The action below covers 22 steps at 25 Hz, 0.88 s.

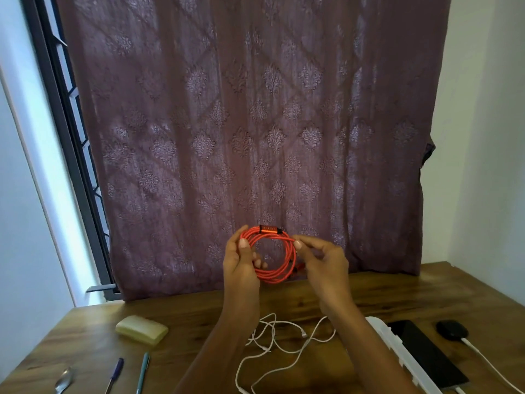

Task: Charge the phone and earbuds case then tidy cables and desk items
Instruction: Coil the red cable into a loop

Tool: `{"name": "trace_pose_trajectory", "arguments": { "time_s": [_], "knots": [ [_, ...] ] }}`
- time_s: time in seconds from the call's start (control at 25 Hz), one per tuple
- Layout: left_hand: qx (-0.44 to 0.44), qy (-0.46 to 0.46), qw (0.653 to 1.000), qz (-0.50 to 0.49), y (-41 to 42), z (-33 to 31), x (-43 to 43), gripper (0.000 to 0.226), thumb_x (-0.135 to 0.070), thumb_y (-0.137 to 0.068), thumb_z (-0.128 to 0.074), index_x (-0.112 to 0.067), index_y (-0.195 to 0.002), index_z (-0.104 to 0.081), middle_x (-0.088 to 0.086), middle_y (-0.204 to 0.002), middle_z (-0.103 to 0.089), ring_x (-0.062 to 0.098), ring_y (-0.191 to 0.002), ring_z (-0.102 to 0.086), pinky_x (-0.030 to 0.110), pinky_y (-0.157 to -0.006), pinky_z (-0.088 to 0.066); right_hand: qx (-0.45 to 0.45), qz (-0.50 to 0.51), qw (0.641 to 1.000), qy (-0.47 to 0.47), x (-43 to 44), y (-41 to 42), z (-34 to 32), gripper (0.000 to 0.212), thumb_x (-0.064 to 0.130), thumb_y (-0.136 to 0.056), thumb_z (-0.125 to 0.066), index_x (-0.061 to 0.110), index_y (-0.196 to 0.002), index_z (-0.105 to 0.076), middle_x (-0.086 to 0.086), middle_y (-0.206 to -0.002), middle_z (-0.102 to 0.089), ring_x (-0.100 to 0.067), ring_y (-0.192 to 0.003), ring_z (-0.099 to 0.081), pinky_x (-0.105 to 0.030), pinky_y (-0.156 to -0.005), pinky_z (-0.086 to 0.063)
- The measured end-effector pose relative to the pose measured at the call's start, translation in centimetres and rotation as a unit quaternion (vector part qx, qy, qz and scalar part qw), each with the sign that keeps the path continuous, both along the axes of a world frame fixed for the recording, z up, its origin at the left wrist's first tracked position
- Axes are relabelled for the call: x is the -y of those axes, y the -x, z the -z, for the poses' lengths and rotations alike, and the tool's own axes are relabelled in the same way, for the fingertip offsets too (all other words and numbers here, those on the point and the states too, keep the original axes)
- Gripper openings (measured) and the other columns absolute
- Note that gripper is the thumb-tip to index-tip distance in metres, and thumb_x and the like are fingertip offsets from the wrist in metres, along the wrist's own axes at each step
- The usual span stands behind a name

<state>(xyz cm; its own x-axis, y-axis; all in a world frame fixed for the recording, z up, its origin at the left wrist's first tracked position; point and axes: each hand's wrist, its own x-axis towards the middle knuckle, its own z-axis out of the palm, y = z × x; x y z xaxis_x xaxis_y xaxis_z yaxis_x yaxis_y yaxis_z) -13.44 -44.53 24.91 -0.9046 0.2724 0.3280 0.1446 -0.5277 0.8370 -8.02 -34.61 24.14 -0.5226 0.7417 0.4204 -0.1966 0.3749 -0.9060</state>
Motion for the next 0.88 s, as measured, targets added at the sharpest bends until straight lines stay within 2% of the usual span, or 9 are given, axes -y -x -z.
{"name": "trace_pose_trajectory", "arguments": {
  "time_s": [0.08,0.16,0.24,0.32,0.48,0.6,0.72,0.8,0.88],
  "knots": [
    [0.053,-0.042,0.996,0.051,-0.1,0.1,0.0,0.021,-0.01,-0.098,-0.031,-0.016,-0.107,-0.05,0.001,-0.059,-0.042,0.0,-0.042,-0.045,0.019,-0.051,-0.044,-0.035,-0.022,0.995,0.087,0.2,0.6,0.2,0.017,0.014,-0.086,-0.061,0.027,-0.084,-0.071,0.0,-0.094,-0.071,-0.02,-0.097,-0.063,-0.045,-0.089,-0.051],
    [0.109,-0.044,0.988,0.098,0.1,-0.1,0.4,0.017,-0.005,-0.096,-0.032,-0.01,-0.104,-0.047,0.004,-0.052,-0.049,0.006,-0.04,-0.05,0.025,-0.047,-0.048,-0.06,-0.023,0.99,0.124,-0.1,0.9,0.3,0.02,0.011,-0.086,-0.061,0.026,-0.078,-0.071,-0.008,-0.092,-0.071,-0.027,-0.094,-0.064,-0.042,-0.084,-0.053],
    [0.164,0.024,0.975,0.149,0.7,-0.7,0.8,0.014,-0.002,-0.093,-0.034,-0.006,-0.093,-0.047,0.006,-0.043,-0.056,0.013,-0.035,-0.054,0.026,-0.041,-0.05,-0.069,-0.026,0.991,0.111,-0.4,0.6,0.4,0.02,0.009,-0.085,-0.061,0.023,-0.078,-0.071,-0.013,-0.095,-0.068,-0.028,-0.093,-0.064,-0.033,-0.077,-0.053],
    [0.177,0.134,0.952,0.21,1.1,-1.5,1.4,0.017,-0.009,-0.094,-0.037,-0.005,-0.086,-0.052,0.009,-0.045,-0.061,0.016,-0.035,-0.056,0.026,-0.039,-0.05,-0.055,-0.055,0.996,0.047,-0.5,0.2,0.3,0.021,0.006,-0.084,-0.061,0.023,-0.077,-0.071,-0.011,-0.098,-0.065,-0.024,-0.093,-0.062,-0.029,-0.08,-0.051],
    [0.05,0.269,0.93,0.246,1.3,-1.9,2.3,0.027,-0.023,-0.094,-0.046,-0.002,-0.089,-0.061,0.008,-0.058,-0.067,0.011,-0.042,-0.059,0.022,-0.043,-0.052,-0.031,-0.123,0.99,-0.066,0.0,0.0,-0.3,0.031,-0.001,-0.081,-0.062,0.029,-0.074,-0.07,0.0,-0.096,-0.061,-0.008,-0.096,-0.059,-0.022,-0.089,-0.045],
    [-0.043,0.3,0.933,0.197,1.1,-1.2,2.3,0.029,-0.023,-0.096,-0.041,-0.009,-0.077,-0.058,-0.003,-0.049,-0.056,0.004,-0.039,-0.05,0.017,-0.043,-0.047,-0.006,-0.105,0.991,-0.084,0.3,0.0,-0.5,0.032,0.004,-0.081,-0.063,0.034,-0.073,-0.068,0.005,-0.1,-0.059,0.003,-0.098,-0.055,-0.022,-0.091,-0.043],
    [-0.079,0.28,0.945,0.152,1.2,-0.3,1.9,0.028,-0.023,-0.097,-0.038,-0.014,-0.078,-0.056,-0.004,-0.056,-0.049,0.002,-0.045,-0.045,0.018,-0.048,-0.044,0.042,-0.053,0.996,-0.057,0.5,0.2,0.0,0.019,0.013,-0.084,-0.062,0.03,-0.081,-0.07,-0.001,-0.129,-0.05,-0.008,-0.128,-0.037,-0.024,-0.103,-0.027],
    [-0.069,0.258,0.952,0.153,1.0,0.3,1.8,0.026,-0.025,-0.097,-0.038,-0.015,-0.084,-0.058,-0.006,-0.059,-0.05,0.003,-0.048,-0.046,0.02,-0.053,-0.044,0.042,-0.07,0.996,-0.022,0.7,0.1,0.0,0.014,0.015,-0.085,-0.062,0.024,-0.087,-0.072,-0.006,-0.141,-0.044,-0.009,-0.134,-0.027,-0.016,-0.099,-0.024],
    [-0.05,0.237,0.957,0.16,0.8,0.7,1.7,0.026,-0.025,-0.097,-0.038,-0.014,-0.09,-0.06,-0.007,-0.06,-0.051,0.003,-0.05,-0.048,0.021,-0.055,-0.044,0.014,-0.102,0.995,0.01,0.6,-0.1,-0.2,0.013,0.01,-0.085,-0.061,0.015,-0.091,-0.072,-0.01,-0.138,-0.047,-0.004,-0.122,-0.039,0.002,-0.079,-0.036]
  ]
}}
